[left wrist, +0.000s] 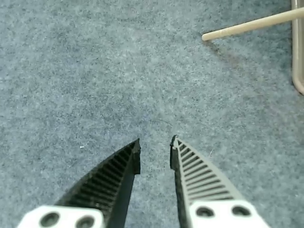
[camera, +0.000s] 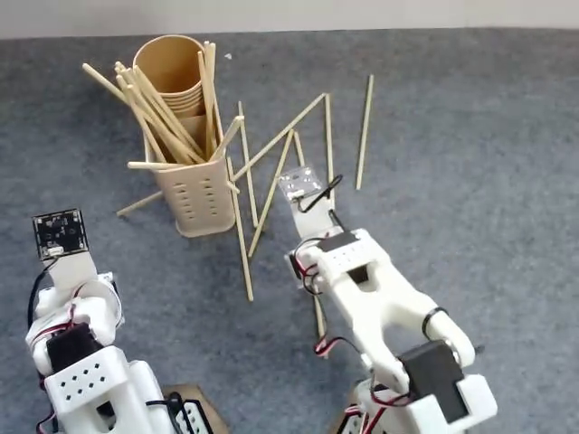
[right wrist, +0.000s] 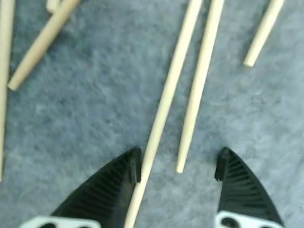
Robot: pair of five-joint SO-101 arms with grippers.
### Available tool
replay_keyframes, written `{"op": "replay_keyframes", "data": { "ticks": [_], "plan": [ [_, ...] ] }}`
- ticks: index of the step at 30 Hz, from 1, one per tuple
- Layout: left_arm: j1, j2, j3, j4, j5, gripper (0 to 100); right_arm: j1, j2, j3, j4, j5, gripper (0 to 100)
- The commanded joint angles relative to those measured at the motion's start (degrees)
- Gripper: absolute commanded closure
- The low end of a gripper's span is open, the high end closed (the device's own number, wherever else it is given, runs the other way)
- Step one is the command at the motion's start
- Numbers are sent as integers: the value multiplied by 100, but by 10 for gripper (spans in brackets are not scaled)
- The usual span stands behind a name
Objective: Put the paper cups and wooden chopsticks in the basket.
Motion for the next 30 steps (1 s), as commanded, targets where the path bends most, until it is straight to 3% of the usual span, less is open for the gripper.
{"op": "replay_keyframes", "data": {
  "ticks": [1,3,7,14,17,19,25,30],
  "plan": [
    [66,13,-31,-97,35,860,-13,567,-303,-40,404,751],
    [66,13,-31,-97,35,860,4,1024,-435,-31,422,792],
    [66,13,-31,-97,35,860,84,1446,-1077,541,422,998],
    [66,13,-31,-97,35,860,321,1305,-2501,2018,457,993],
    [66,13,-31,-97,35,860,321,725,-3187,2782,422,993],
    [66,13,-31,-97,35,860,382,110,-3556,2765,413,993],
    [75,13,-31,-97,35,860,418,-1921,-3618,1182,413,993],
    [75,13,-31,-97,35,860,-84,-2862,-2949,-1947,413,993]
  ]
}}
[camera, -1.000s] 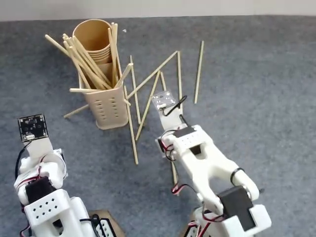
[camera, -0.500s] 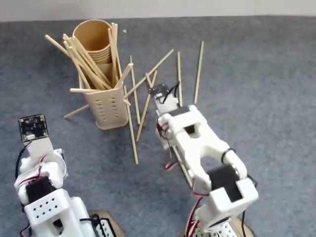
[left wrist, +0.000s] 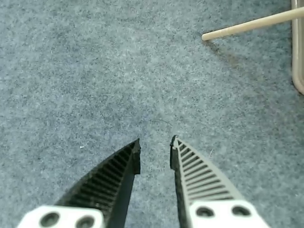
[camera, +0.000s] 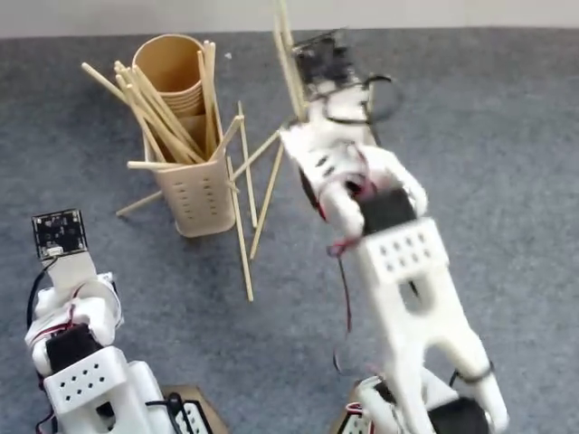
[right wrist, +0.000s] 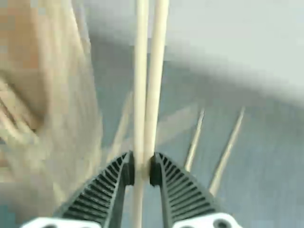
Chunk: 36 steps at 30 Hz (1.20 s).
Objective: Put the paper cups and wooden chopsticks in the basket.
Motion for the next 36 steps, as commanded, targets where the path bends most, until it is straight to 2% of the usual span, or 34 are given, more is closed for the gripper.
{"op": "replay_keyframes", "data": {
  "ticks": [1,3,7,13,22,27,29,33,36],
  "plan": [
    [75,13,-31,-97,35,860,-488,-611,312,-2571,9,993],
    [75,13,-31,-97,35,860,-919,-558,505,-3477,35,993],
    [75,13,-31,-97,35,860,-1631,-31,312,-3960,44,993],
    [75,13,-22,-97,35,860,-1842,1262,-514,-4462,26,993],
    [75,13,-22,-97,35,860,-1851,1930,-593,-4312,18,992],
    [75,13,-22,-97,35,860,-1859,1921,-646,-3257,18,988],
    [75,13,-22,-97,35,860,-1859,1903,-646,-3213,18,953],
    [75,13,-22,-97,35,860,-1859,1657,-602,-3187,9,808],
    [75,13,-22,-97,35,860,-1851,1411,-593,-3169,9,779]
  ]
}}
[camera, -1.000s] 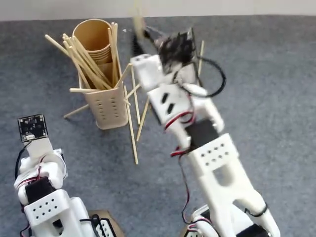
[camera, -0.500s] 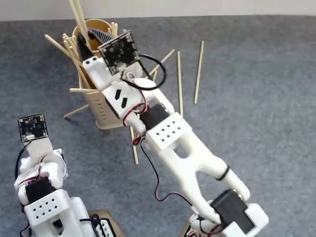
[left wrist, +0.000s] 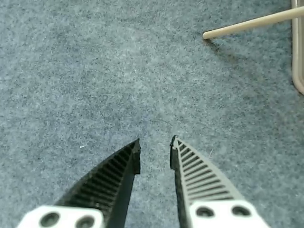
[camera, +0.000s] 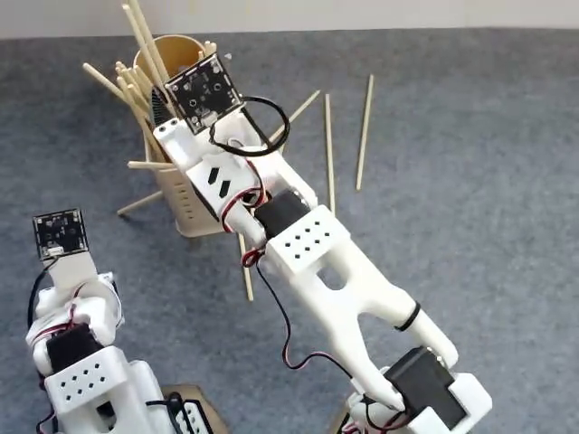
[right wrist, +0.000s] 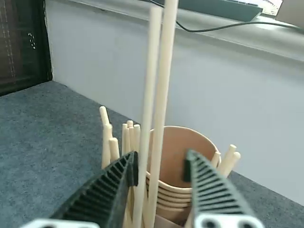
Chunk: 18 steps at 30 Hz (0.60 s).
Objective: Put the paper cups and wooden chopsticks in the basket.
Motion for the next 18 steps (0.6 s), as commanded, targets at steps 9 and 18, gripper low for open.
{"op": "replay_keyframes", "data": {
  "ticks": [9,18],
  "plan": [
    [75,13,-22,-97,35,860,180,-1411,-796,1824,9,779],
    [75,13,-22,-88,35,860,3978,-1420,-637,3653,-844,779]
  ]
}}
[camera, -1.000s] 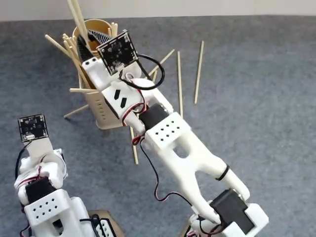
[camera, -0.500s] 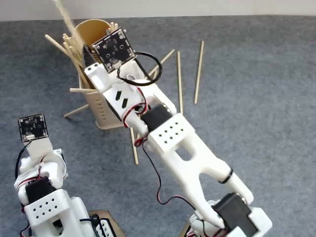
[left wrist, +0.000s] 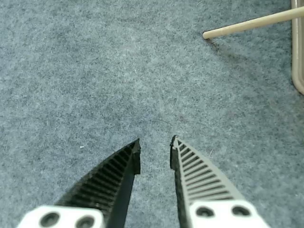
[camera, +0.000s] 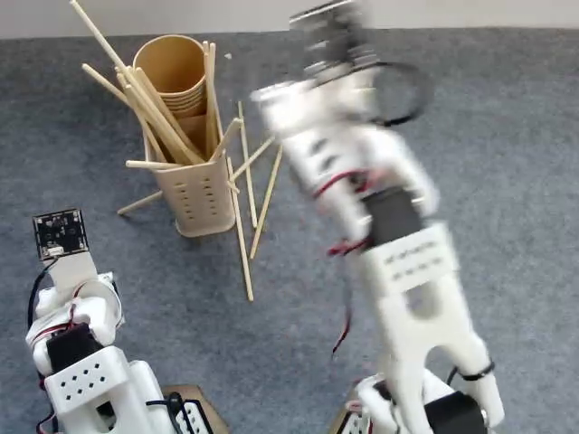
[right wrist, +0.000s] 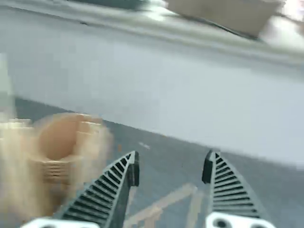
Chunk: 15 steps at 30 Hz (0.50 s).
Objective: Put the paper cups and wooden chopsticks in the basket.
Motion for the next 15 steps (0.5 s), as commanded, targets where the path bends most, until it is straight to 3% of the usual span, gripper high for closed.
{"op": "replay_keyframes", "data": {
  "ticks": [1,5,9,15],
  "plan": [
    [75,13,-22,-88,35,860,1657,295,549,101,-352,779],
    [75,13,-22,-88,35,860,1358,1622,1297,-541,-352,777],
    [75,13,-22,-79,35,860,769,3169,462,-145,-193,764],
    [75,13,-22,-97,35,860,532,4734,-1218,919,-431,555]
  ]
}}
